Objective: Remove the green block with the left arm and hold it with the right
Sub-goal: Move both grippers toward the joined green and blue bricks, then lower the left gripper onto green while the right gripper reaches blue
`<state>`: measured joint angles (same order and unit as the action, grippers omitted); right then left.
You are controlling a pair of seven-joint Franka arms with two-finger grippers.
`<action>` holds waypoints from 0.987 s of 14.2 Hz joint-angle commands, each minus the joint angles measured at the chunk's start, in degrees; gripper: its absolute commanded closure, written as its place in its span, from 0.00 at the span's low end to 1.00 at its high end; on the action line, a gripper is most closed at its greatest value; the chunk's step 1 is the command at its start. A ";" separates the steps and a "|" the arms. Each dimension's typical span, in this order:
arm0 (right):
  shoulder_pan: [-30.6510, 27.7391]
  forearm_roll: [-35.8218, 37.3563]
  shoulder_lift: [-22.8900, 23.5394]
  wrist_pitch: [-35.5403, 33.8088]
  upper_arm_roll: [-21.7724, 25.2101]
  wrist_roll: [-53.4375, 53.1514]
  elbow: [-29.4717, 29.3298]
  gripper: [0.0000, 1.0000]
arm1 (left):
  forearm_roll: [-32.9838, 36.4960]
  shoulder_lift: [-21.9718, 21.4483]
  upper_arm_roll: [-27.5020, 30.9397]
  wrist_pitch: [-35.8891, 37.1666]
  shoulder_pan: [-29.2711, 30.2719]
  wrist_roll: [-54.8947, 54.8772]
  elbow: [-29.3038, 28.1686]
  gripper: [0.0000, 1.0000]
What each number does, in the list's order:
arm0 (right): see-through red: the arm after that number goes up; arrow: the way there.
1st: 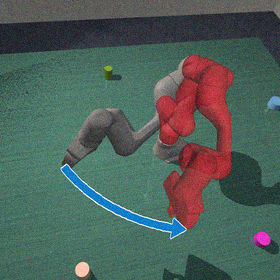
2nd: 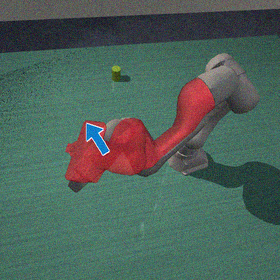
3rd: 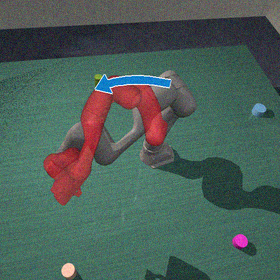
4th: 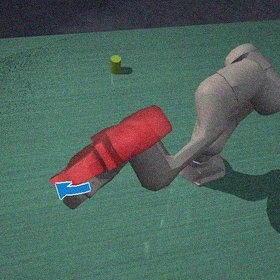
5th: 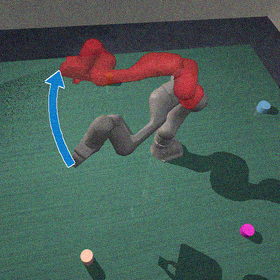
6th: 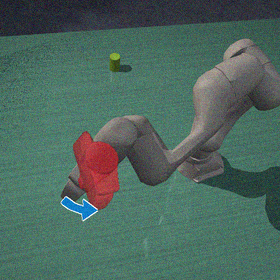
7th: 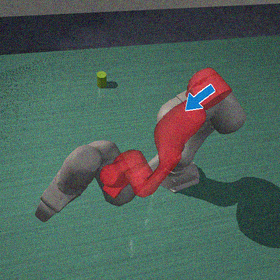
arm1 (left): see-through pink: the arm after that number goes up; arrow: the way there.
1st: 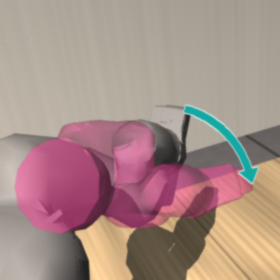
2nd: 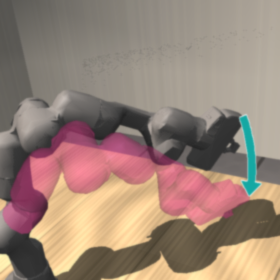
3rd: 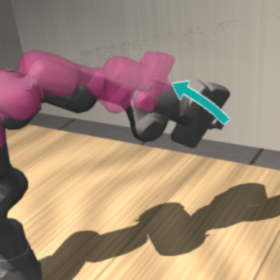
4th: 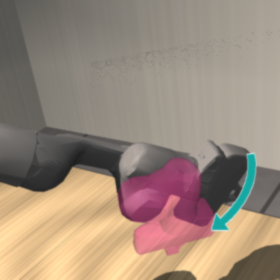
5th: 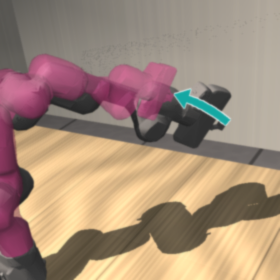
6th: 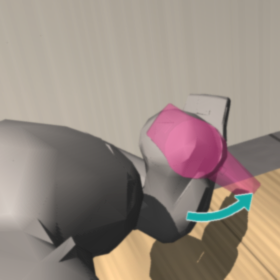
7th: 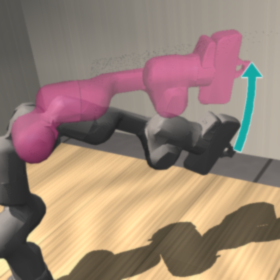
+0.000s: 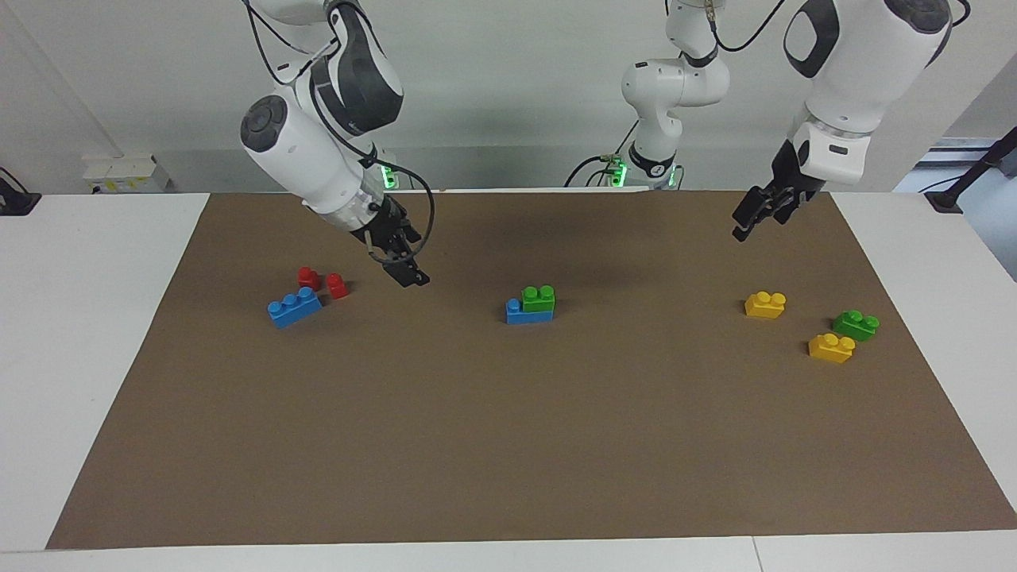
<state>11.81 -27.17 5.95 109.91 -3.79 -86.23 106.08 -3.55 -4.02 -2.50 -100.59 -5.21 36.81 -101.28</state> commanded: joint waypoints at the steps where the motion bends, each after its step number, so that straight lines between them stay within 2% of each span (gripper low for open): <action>1: 1.45 -4.45 1.25 4.06 0.10 -2.36 1.75 0.00 | 0.65 -3.54 0.30 -4.78 -3.83 16.31 -6.46 0.00; 6: 8.91 -6.75 3.98 18.46 0.10 -7.46 5.62 0.00 | 0.65 -5.03 0.30 -10.59 -10.77 40.75 -13.67 0.00; 11: 12.18 -8.16 6.35 25.34 0.10 -7.38 8.78 0.00 | 0.65 -4.69 0.30 -13.57 -18.68 65.01 -17.71 0.00; 14: 14.37 -8.16 8.37 28.76 0.10 -7.47 9.14 0.00 | 0.74 -3.02 0.39 -17.34 -24.03 78.54 -20.00 0.00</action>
<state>24.74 -33.89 13.51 135.63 -3.87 -93.40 114.40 -3.54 -6.75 -3.04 -114.35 -25.64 107.67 -118.18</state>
